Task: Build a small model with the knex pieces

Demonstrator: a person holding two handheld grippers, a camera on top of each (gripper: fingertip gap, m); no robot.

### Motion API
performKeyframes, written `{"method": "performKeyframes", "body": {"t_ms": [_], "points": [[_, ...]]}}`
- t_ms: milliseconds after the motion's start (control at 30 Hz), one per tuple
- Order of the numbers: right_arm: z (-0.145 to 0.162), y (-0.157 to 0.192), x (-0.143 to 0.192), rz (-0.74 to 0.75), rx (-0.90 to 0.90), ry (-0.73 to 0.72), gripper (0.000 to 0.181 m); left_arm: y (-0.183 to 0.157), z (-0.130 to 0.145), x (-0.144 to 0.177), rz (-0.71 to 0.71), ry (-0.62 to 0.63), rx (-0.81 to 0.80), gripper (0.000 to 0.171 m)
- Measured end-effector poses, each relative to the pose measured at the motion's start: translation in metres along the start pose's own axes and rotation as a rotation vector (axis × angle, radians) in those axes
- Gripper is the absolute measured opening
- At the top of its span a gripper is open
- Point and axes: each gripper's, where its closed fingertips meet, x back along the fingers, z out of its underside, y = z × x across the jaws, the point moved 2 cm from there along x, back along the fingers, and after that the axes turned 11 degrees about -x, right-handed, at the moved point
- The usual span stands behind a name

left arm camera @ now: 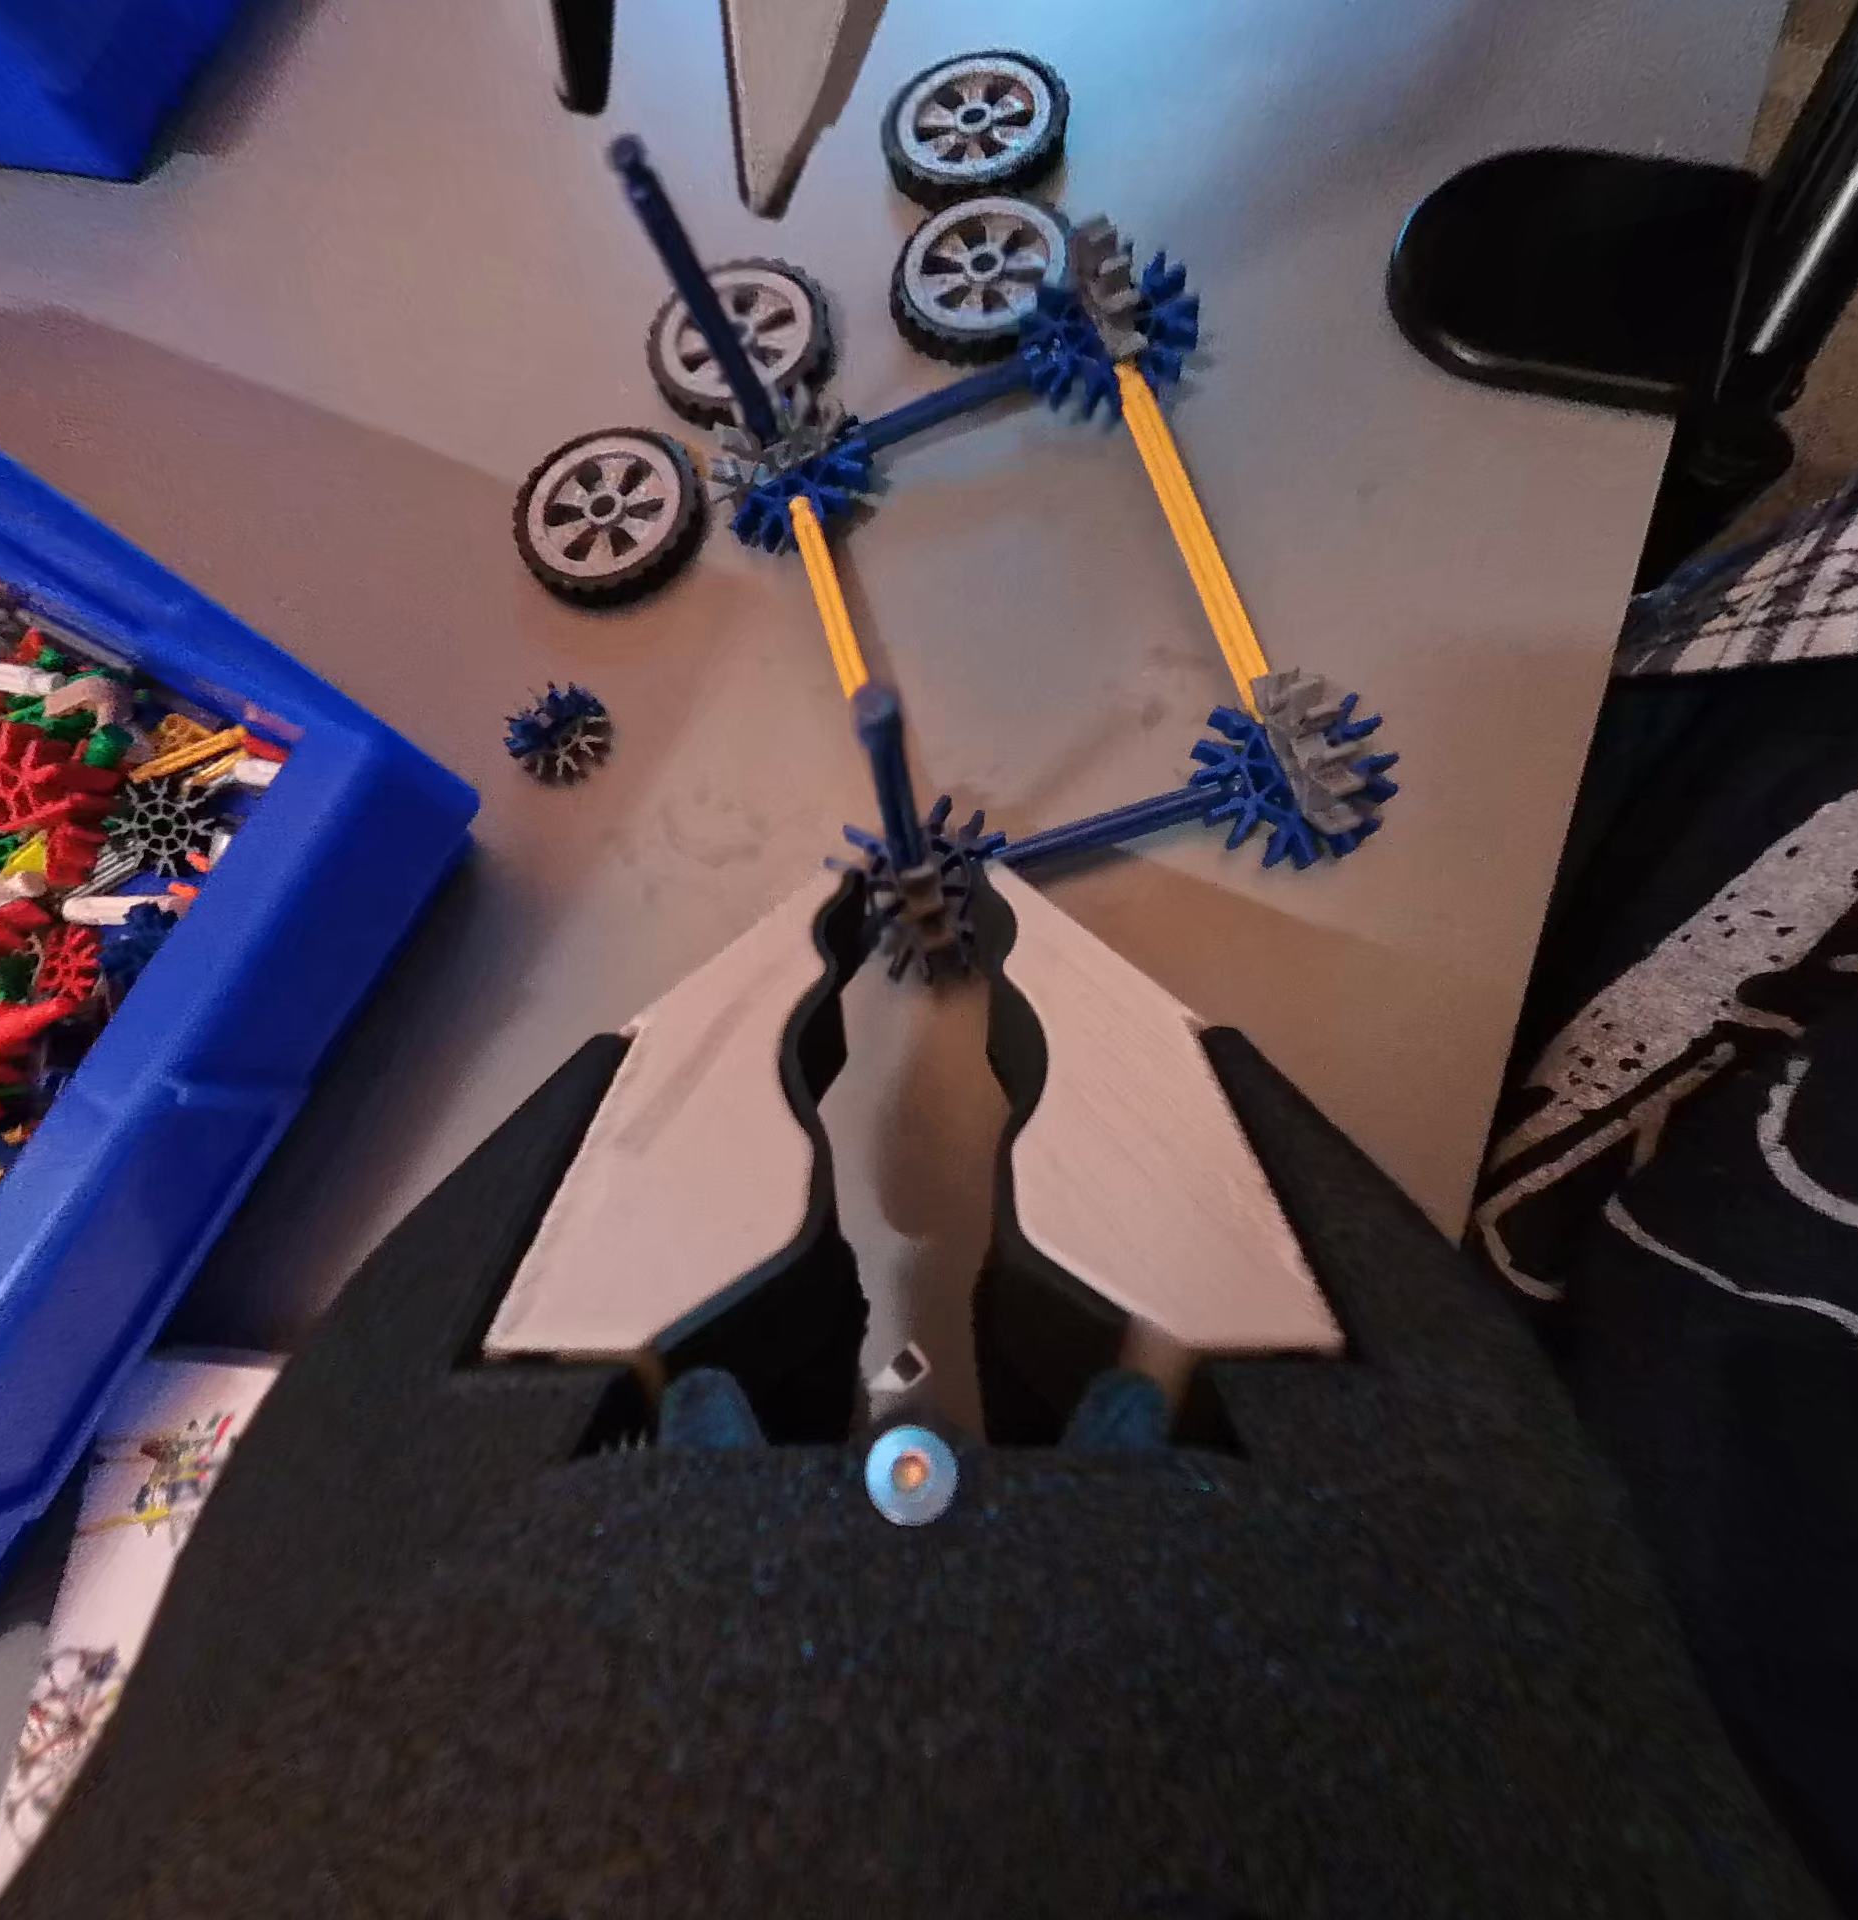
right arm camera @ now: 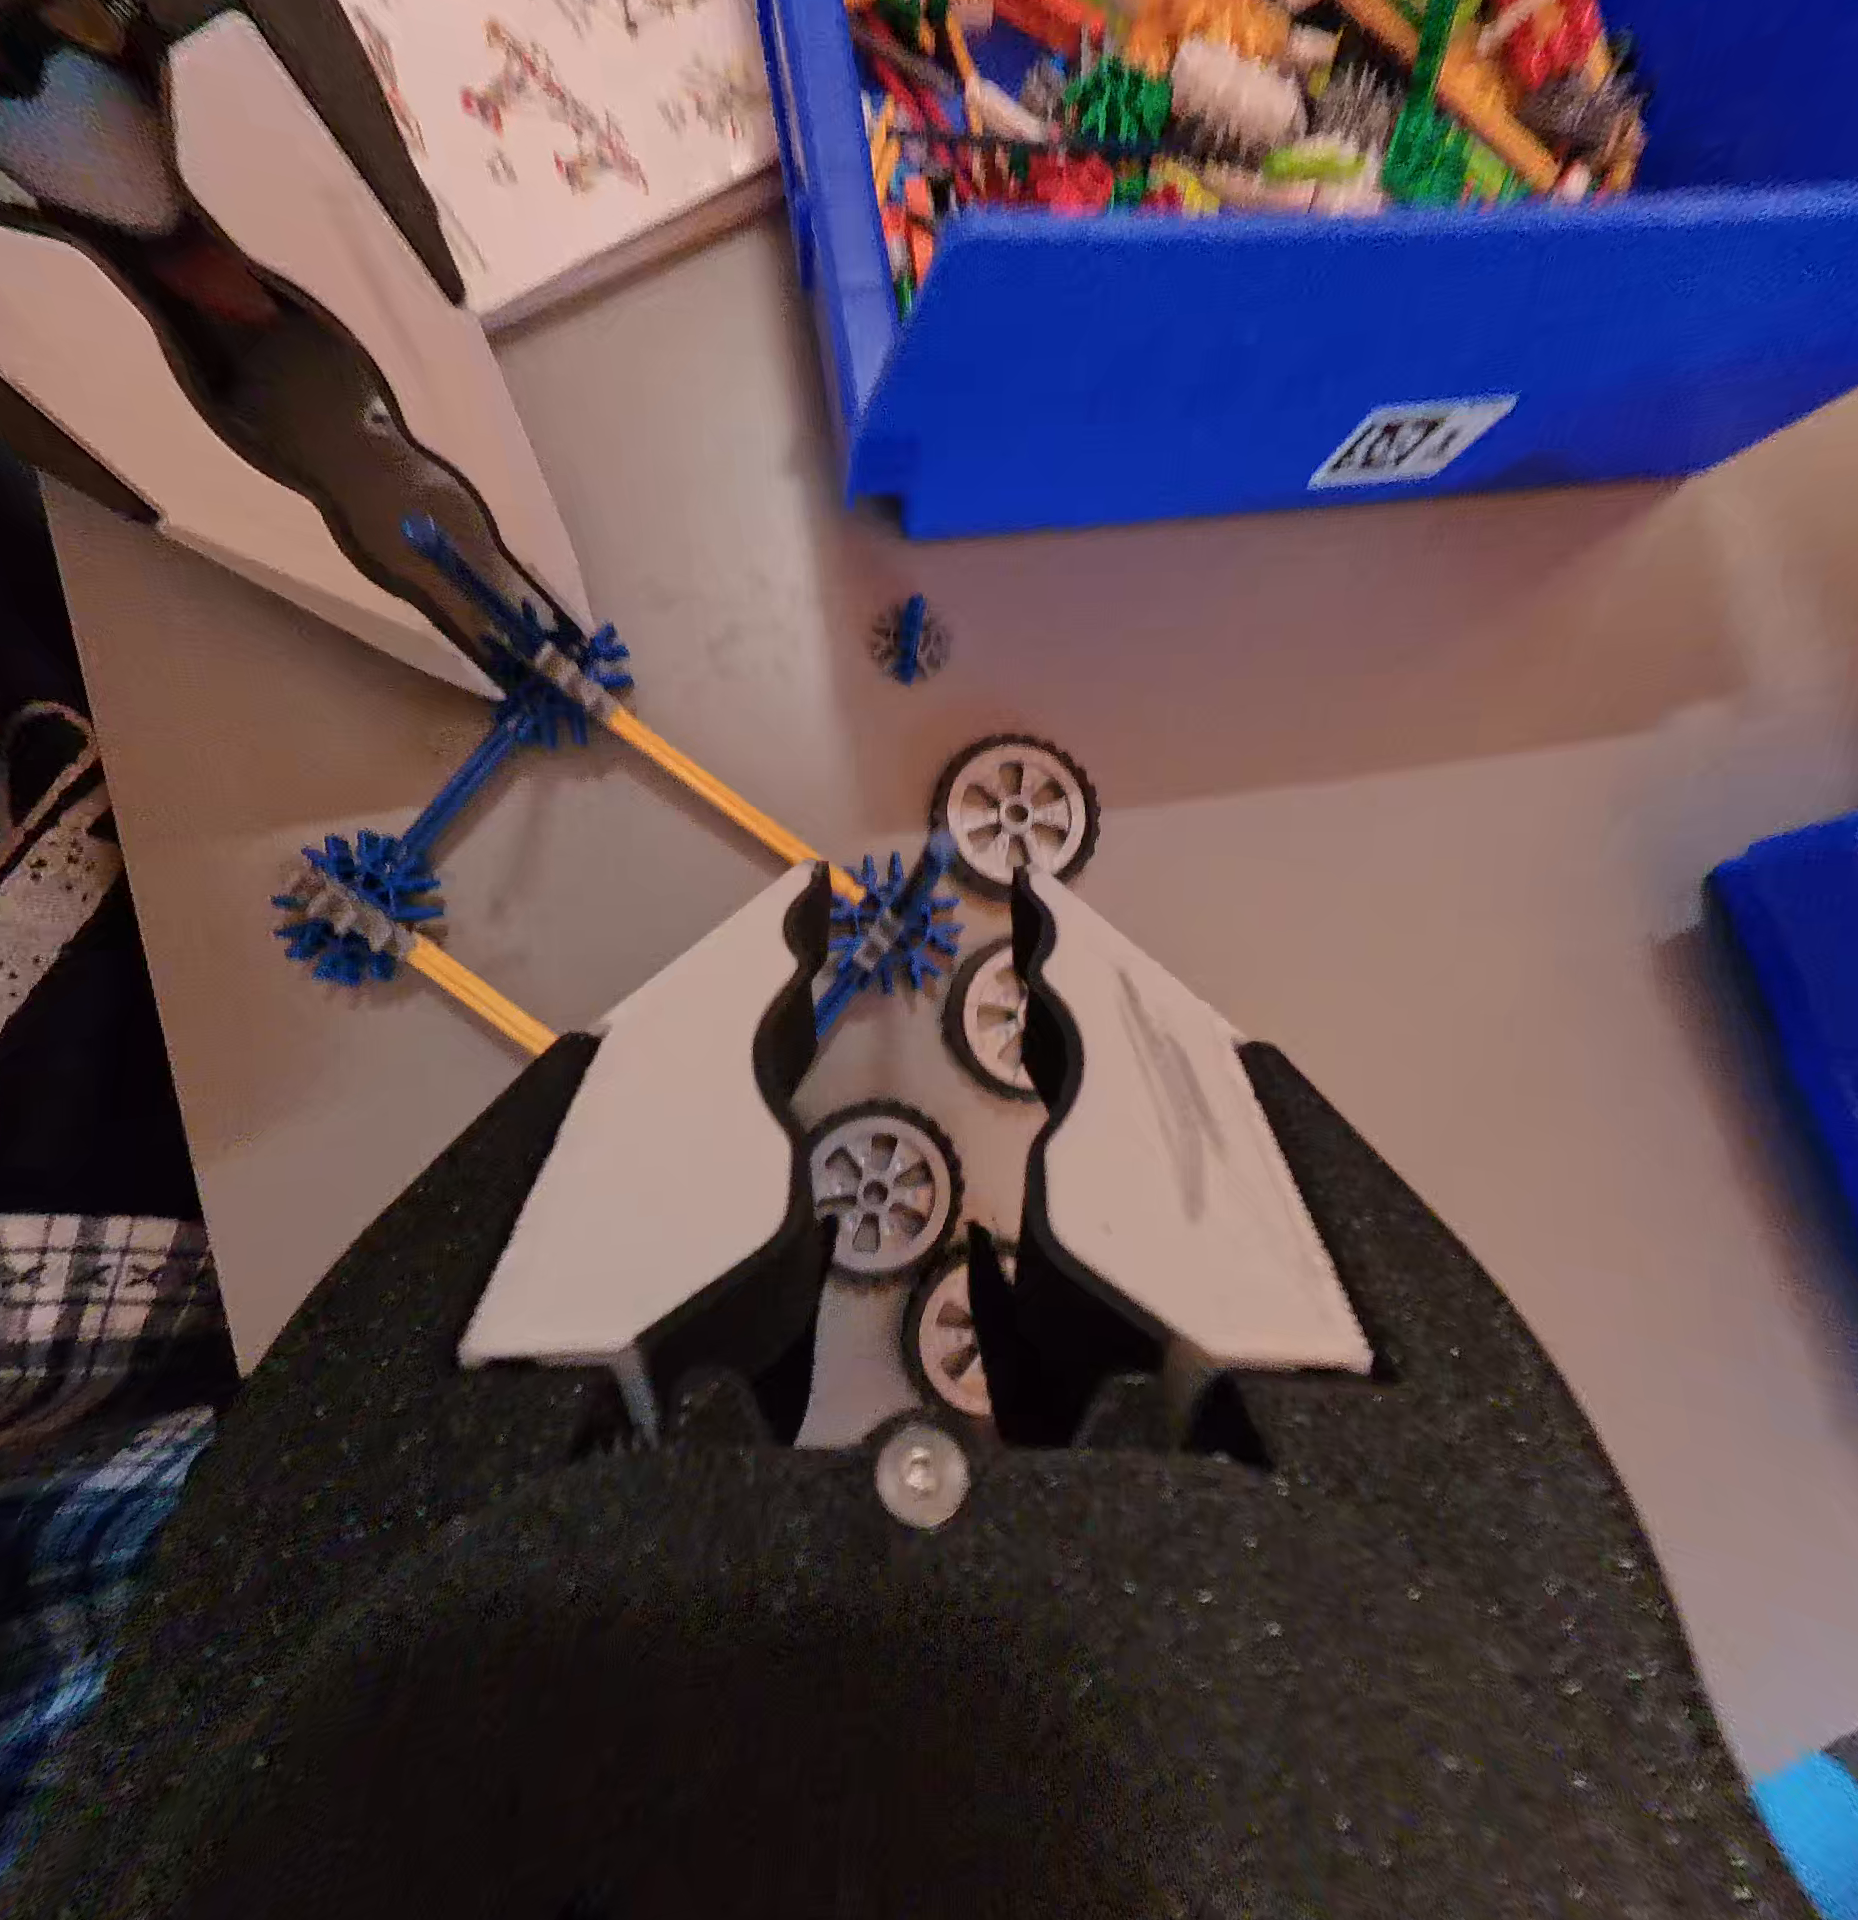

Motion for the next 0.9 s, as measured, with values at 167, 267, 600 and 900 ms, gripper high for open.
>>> {"method": "performKeyframes", "body": {"t_ms": [167, 267, 600, 900], "points": [[0.028, 0.006, -0.005, -0.047, -0.008, 0.121, 0.033, -0.005, 0.000, -0.004, 0.006, 0.009, -0.020, 0.008], [0.041, 0.009, -0.017, -0.045, 0.006, 0.200, 0.028, -0.009, 0.001, -0.002, 0.023, 0.006, -0.009, 0.007], [0.052, 0.008, -0.035, -0.011, -0.002, 0.261, 0.000, -0.001, 0.011, 0.004, -0.034, -0.032, 0.110, 0.005], [0.049, 0.016, -0.036, -0.043, 0.035, 0.247, 0.010, -0.002, 0.014, 0.011, -0.011, -0.038, 0.094, 0.022]]}}
